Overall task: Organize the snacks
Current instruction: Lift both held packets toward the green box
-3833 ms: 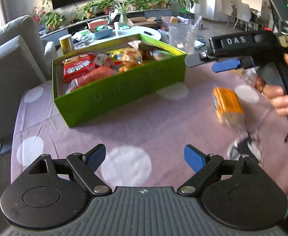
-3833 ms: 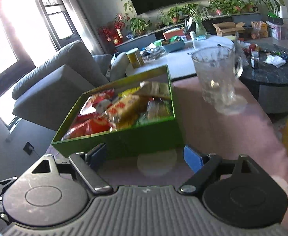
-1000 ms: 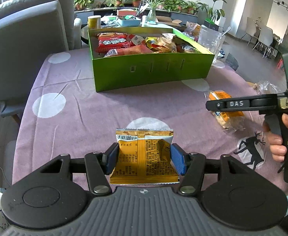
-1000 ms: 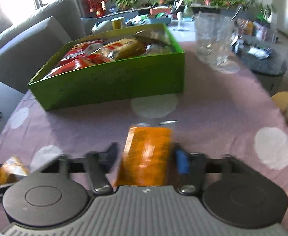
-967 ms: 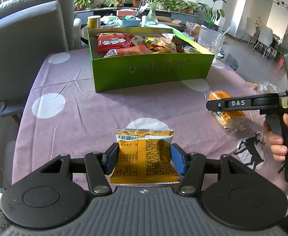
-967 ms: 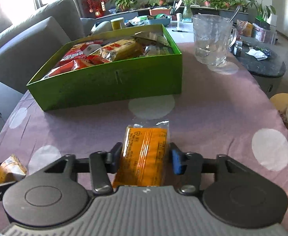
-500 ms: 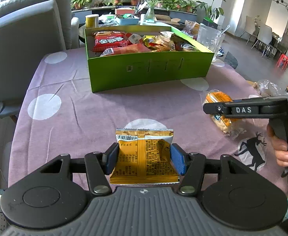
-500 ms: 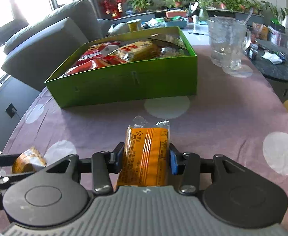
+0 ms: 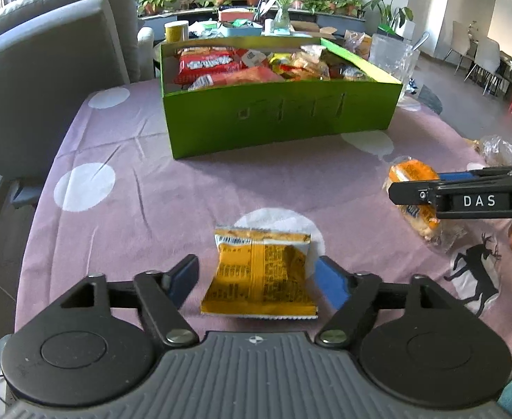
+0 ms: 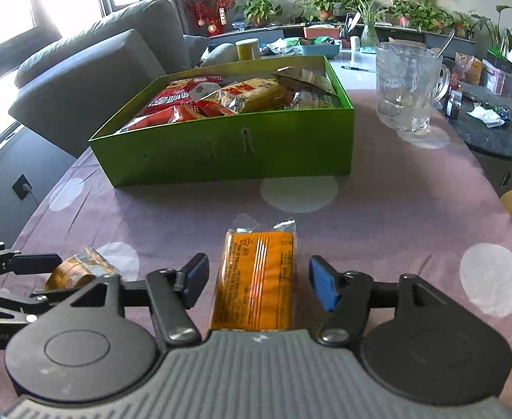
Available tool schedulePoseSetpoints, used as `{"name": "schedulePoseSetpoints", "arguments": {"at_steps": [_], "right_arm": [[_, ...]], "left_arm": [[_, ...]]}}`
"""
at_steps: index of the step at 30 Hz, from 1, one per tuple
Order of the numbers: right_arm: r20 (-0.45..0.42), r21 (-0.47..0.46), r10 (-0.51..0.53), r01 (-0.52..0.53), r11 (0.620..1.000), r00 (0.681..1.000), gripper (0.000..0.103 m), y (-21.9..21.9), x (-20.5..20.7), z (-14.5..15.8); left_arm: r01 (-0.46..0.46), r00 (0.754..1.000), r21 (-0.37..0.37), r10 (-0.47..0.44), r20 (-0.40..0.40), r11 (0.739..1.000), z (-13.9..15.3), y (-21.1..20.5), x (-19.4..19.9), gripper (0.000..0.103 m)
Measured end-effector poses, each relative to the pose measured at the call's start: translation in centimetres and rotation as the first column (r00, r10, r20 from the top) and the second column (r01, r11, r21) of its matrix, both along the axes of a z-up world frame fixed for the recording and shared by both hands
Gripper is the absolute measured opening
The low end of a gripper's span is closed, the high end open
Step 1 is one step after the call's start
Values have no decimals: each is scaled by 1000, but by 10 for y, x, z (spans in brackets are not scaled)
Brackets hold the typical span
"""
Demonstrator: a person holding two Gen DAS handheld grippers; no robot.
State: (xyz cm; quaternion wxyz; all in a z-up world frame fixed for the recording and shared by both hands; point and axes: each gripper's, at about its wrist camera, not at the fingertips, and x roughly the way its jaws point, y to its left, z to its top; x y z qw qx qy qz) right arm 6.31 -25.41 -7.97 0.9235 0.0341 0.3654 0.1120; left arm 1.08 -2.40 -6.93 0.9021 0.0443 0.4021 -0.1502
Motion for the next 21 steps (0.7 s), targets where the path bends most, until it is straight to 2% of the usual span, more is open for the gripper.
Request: {"name": "schedulePoseSetpoints", "arguments": {"at_steps": [5, 11, 14, 21], "right_arm": [[-23, -21, 11, -11, 1000, 1000, 91, 7, 2, -5], [-36, -39, -19, 17, 999, 999, 91, 8, 8, -7], [-29, -62, -13, 11, 998, 999, 90, 10, 7, -6], [-6, -26, -17, 17, 1000, 1000, 89, 6, 2, 4]], "left_arm": [[-2, 1000, 17, 2, -15, 1000, -6, -3, 5, 73], [1, 1000, 16, -1, 5, 1000, -5, -4, 8, 54], [14, 1000, 30, -14, 8, 999, -5, -5, 7, 54], [11, 1000, 17, -11, 24, 1000, 3, -4, 3, 52]]}}
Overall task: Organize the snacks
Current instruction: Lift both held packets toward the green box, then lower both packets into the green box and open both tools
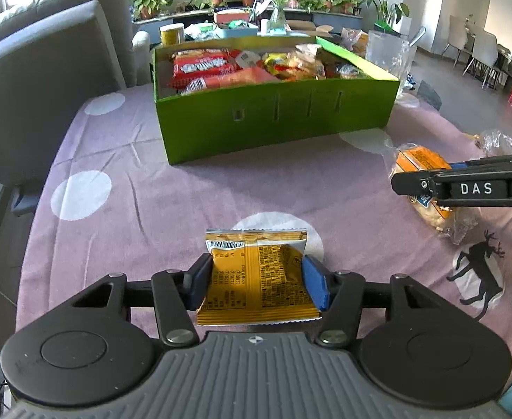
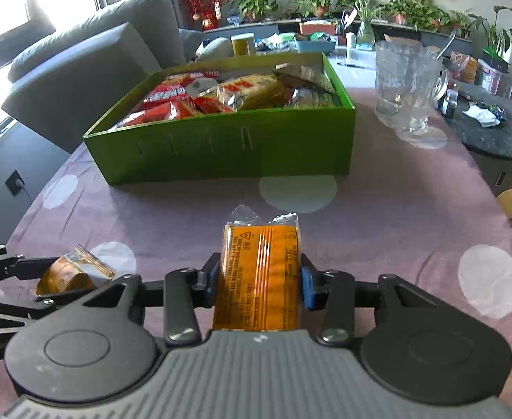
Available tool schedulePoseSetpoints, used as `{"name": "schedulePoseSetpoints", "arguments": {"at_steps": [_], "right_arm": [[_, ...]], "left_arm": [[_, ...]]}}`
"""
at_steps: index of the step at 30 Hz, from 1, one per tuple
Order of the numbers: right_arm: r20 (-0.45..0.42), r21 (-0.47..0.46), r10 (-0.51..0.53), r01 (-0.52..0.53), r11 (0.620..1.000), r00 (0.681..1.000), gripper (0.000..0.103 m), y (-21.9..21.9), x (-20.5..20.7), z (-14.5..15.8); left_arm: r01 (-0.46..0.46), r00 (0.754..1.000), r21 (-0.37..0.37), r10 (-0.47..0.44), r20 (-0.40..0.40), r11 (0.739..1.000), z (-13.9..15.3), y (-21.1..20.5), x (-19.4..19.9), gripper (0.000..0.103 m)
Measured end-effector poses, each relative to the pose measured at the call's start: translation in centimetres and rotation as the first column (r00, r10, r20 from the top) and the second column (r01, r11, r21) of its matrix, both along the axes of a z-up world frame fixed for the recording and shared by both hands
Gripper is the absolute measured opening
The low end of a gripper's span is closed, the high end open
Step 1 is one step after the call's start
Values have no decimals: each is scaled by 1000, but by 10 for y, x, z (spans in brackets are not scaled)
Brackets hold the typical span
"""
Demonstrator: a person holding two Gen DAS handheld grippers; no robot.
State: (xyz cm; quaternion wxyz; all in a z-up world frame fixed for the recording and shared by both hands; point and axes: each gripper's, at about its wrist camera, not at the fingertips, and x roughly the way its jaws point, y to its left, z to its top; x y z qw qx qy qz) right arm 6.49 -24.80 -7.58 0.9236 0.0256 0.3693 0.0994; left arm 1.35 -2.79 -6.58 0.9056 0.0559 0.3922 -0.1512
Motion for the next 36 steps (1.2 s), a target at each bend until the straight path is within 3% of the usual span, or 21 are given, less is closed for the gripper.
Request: {"name": "schedulePoseSetpoints", "arguments": {"at_steps": [9, 17, 26, 36], "right_arm": [[58, 35, 12, -15, 999, 998, 89, -1, -8, 21], [153, 57, 47, -56, 997, 987, 89, 0, 5, 62], [227, 114, 36, -63, 991, 973, 89, -1, 53, 106], [175, 209, 1, -39, 977, 985, 89, -2, 120, 104]], "left_arm": [[-6, 999, -24, 7, 52, 1000, 24, -1, -3, 52], [20, 982, -32, -14, 186, 999, 74, -16, 15, 53], [22, 969, -61, -7, 245, 998, 110, -35, 71, 53], [-47, 975, -45, 56, 214, 998, 101, -36, 142, 53]]}}
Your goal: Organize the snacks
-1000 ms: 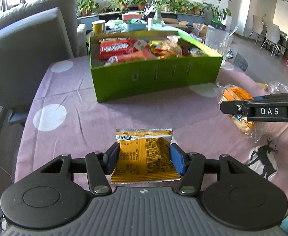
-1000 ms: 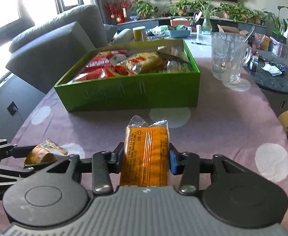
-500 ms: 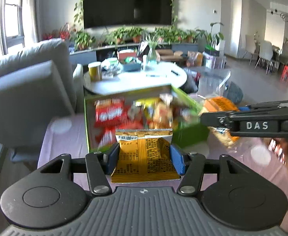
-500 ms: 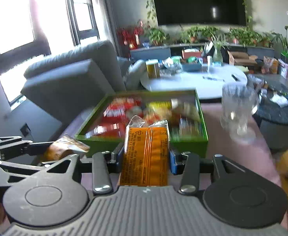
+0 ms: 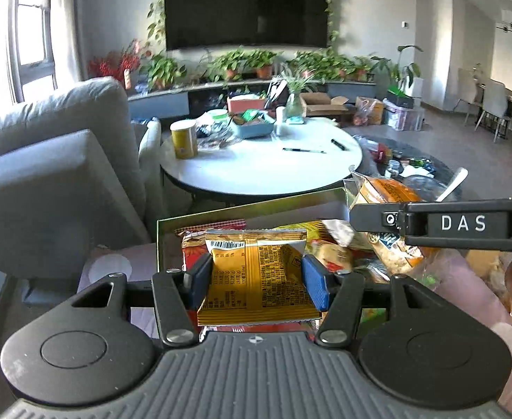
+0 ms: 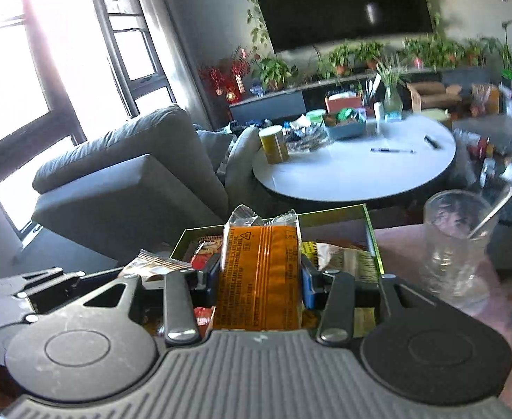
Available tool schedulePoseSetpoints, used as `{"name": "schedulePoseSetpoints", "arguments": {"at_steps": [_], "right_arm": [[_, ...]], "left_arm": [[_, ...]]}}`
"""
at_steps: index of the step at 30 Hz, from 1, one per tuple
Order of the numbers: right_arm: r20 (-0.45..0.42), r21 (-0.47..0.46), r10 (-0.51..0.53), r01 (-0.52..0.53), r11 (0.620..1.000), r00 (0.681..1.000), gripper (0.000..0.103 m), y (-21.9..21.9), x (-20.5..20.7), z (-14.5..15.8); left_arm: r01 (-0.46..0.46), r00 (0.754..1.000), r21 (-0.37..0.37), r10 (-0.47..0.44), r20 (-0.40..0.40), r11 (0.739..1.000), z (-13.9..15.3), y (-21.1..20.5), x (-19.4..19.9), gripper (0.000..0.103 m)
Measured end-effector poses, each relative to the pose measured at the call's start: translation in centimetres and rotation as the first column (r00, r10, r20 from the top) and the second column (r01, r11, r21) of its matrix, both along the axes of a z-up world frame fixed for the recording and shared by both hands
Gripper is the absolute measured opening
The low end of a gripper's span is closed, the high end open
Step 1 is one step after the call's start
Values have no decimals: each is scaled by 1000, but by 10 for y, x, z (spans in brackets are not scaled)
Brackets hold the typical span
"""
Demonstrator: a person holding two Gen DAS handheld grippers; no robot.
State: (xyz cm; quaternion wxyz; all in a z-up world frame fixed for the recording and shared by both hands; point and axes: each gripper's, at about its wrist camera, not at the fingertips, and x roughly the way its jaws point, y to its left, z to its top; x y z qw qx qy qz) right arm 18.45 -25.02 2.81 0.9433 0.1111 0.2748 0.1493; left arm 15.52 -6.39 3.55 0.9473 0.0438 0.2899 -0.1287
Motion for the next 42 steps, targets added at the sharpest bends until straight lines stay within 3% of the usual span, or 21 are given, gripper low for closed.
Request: {"name": "schedulePoseSetpoints", "arguments": {"at_steps": [12, 20, 28, 36, 42], "right_arm": [[-90, 25, 9, -7, 1000, 996, 89, 20, 46, -31], [-110, 21, -20, 23, 1000, 994, 89, 25, 62, -37], [-92, 15, -39, 41, 999, 995, 89, 20, 49, -38], [-78, 22, -46, 48, 999, 996, 89, 11, 25, -29], [-57, 34, -61, 63, 997, 996, 90, 4, 1, -23]], "left_arm": [[-30, 997, -11, 29, -74, 999, -34, 6, 46, 53], [-40, 998, -14, 40, -51, 999, -39, 7, 53, 56], [-64, 996, -20, 62, -63, 998, -42, 13, 45, 62], [-70, 997, -43, 68, -41, 997, -31, 11, 26, 79], [-60, 998, -34, 60, 1, 998, -20, 5, 3, 87]]}}
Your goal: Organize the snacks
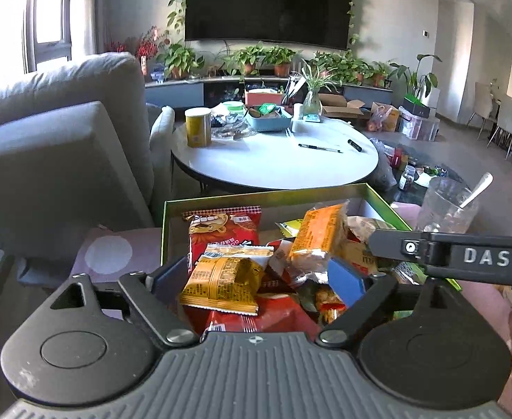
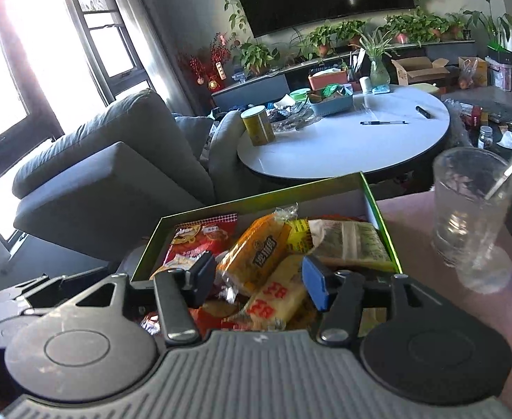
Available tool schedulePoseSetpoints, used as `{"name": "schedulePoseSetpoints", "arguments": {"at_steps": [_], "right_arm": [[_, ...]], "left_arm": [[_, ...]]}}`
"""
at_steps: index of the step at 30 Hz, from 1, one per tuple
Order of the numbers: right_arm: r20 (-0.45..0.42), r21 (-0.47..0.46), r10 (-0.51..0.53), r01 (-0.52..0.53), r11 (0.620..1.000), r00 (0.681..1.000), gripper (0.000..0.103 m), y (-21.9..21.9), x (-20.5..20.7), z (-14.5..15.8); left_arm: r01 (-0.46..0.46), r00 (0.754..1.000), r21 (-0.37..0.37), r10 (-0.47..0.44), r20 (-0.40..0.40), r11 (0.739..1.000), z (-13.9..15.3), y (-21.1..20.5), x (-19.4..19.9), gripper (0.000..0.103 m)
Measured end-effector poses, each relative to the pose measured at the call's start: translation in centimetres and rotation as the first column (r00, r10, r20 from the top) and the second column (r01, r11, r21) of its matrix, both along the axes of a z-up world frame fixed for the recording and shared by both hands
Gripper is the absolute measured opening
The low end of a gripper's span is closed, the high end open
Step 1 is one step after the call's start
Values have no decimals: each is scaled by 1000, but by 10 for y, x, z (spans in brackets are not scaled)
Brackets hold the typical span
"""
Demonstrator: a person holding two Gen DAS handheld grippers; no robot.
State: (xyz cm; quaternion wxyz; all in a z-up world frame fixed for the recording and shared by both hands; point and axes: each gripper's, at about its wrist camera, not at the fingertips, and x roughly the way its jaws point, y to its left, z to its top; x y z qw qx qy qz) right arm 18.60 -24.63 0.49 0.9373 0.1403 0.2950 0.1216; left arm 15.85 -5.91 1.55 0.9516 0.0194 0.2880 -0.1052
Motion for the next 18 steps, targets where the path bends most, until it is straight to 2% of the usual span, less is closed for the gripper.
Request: {"name": "schedulePoseSetpoints", "arguments": {"at_steps": [5, 7, 10, 15, 18], "right_arm": [[11, 25, -9, 9, 1000, 1000, 90, -7, -23, 5], [27, 11, -16, 16, 1000, 1000, 90, -8, -33, 9], [56, -17, -25, 26, 1000, 998, 90, -8, -48, 14], [74, -45, -35, 38, 998, 997, 90, -8, -68, 17], [77, -56, -32, 37, 998, 996, 90, -5, -78, 16]], "left_arm": [[-26, 999, -17, 26, 22, 1000, 1, -1, -24, 91], [-31, 999, -22, 32, 31, 999, 2, -1, -35, 92], [-36, 998, -13, 37, 50, 999, 5, -2, -51, 99], [-95, 994, 25, 94, 60, 995, 11, -1, -72, 99], [-104, 993, 21, 103, 57, 994, 12, 3, -85, 99]]}}
